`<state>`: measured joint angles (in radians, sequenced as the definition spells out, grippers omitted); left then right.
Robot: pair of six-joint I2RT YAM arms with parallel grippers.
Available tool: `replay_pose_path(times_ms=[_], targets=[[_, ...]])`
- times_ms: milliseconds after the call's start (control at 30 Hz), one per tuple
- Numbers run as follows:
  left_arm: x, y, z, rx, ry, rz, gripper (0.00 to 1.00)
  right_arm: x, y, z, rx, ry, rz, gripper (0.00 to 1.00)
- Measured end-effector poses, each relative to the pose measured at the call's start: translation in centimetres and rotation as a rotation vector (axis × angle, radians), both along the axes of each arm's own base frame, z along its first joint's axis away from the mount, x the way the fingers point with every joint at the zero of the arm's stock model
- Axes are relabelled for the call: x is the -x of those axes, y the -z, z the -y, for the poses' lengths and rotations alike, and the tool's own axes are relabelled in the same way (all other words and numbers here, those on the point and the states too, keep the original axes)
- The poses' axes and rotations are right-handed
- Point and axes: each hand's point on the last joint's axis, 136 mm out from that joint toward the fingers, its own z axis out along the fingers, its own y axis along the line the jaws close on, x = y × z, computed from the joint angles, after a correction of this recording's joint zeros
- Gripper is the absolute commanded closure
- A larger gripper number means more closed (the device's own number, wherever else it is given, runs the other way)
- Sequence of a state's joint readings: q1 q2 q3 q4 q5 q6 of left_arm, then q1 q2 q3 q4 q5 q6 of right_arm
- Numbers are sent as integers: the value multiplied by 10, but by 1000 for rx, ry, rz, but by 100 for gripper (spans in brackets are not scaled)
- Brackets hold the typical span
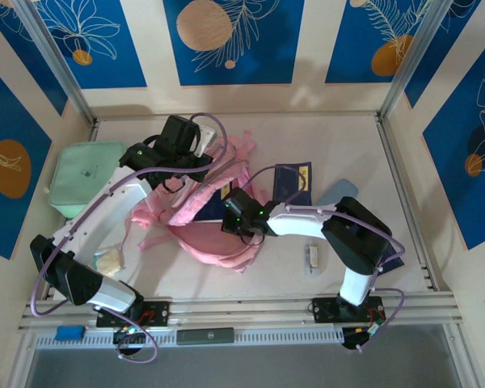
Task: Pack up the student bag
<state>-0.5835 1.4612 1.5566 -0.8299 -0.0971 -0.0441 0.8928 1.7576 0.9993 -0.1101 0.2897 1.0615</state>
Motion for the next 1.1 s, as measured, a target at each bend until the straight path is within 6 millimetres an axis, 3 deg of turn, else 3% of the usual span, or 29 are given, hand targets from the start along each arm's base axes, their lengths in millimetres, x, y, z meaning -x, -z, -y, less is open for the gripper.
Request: replay_pose_path(times_ms=[267, 367, 667, 933, 1100], targets=[[-2, 3, 0, 5, -1, 3, 100, -52, -27, 38, -64, 131, 90, 90], [-3, 1, 2, 15, 4, 8, 100, -58, -29, 41, -85, 130, 88, 90], [-3, 1, 2, 19, 5, 6, 100, -37, -32, 30, -131, 94, 50, 83], [-3, 3, 3, 22, 7, -1, 100, -61, -26, 7, -120, 63, 81, 84], [-3, 3, 2, 21, 3, -1, 100, -60, -32, -3, -124, 9, 125, 82]])
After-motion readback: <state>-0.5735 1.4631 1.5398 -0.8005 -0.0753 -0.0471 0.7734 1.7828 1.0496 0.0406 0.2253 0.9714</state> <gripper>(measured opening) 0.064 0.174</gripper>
